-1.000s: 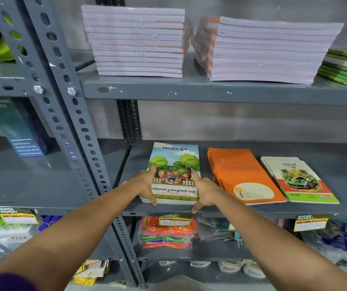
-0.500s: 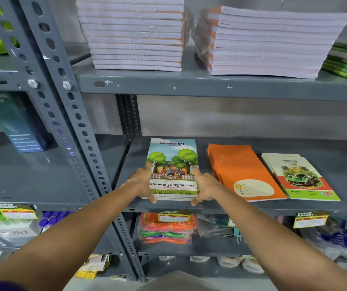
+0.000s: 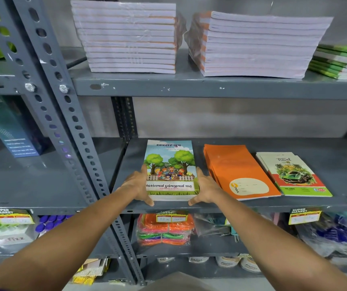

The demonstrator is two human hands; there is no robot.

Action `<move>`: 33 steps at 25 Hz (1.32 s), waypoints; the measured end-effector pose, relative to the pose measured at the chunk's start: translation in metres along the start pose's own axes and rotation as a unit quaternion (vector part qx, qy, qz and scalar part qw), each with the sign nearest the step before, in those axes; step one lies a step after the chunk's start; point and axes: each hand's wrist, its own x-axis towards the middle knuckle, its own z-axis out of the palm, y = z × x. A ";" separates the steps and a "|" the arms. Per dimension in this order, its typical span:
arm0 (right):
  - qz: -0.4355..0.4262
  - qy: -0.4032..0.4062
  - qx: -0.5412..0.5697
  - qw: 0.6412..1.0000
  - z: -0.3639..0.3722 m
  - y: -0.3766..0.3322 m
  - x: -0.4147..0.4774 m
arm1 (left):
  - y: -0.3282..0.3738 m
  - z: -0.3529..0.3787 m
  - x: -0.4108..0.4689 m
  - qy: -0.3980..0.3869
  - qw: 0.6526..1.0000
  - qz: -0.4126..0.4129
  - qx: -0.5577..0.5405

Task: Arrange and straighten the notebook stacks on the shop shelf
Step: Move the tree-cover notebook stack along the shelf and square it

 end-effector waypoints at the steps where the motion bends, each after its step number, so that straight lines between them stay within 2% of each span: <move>1: 0.013 -0.016 0.008 1.000 0.001 -0.001 -0.001 | -0.002 0.002 0.000 -0.015 0.999 -0.009 -0.036; 4: 0.041 -0.048 0.045 0.997 -0.005 -0.005 0.000 | -0.005 0.007 0.002 -0.003 0.974 -0.072 -0.217; 7: 0.097 -0.032 0.196 0.975 -0.011 -0.007 -0.002 | -0.003 0.007 0.011 0.066 0.925 -0.162 -0.336; 8: 0.122 -0.010 0.228 0.966 -0.010 -0.006 0.001 | -0.002 0.007 0.013 0.092 0.918 -0.178 -0.342; 10: 0.135 0.018 0.228 0.964 -0.007 -0.010 0.006 | 0.004 0.008 0.015 0.118 0.930 -0.179 -0.300; 13: 0.116 0.057 0.152 0.980 0.000 -0.018 0.009 | 0.006 0.008 0.017 0.105 0.940 -0.184 -0.267; 17: 0.102 0.078 0.105 0.986 0.004 -0.020 0.011 | 0.003 0.005 0.019 0.096 0.945 -0.187 -0.252; 21: 0.078 0.066 0.072 0.992 -0.005 -0.021 0.010 | 0.003 -0.002 0.018 0.087 0.959 -0.168 -0.213; 23: 0.062 0.100 0.036 0.992 -0.015 -0.023 0.007 | 0.010 -0.003 0.019 0.140 0.965 -0.140 -0.169; 26: 0.062 0.178 0.044 0.981 -0.042 -0.012 0.001 | 0.046 0.000 0.019 0.224 0.961 -0.035 -0.161; 28: 0.073 0.226 0.048 0.970 -0.064 0.010 -0.005 | 0.083 0.004 0.020 0.239 0.959 0.026 -0.152; 31: 0.133 0.277 -0.006 0.952 -0.093 0.059 -0.017 | 0.146 0.019 0.020 0.193 0.966 0.058 -0.164; 33: 0.171 0.281 -0.046 0.943 -0.109 0.091 -0.023 | 0.180 0.032 0.019 0.144 0.969 0.067 -0.188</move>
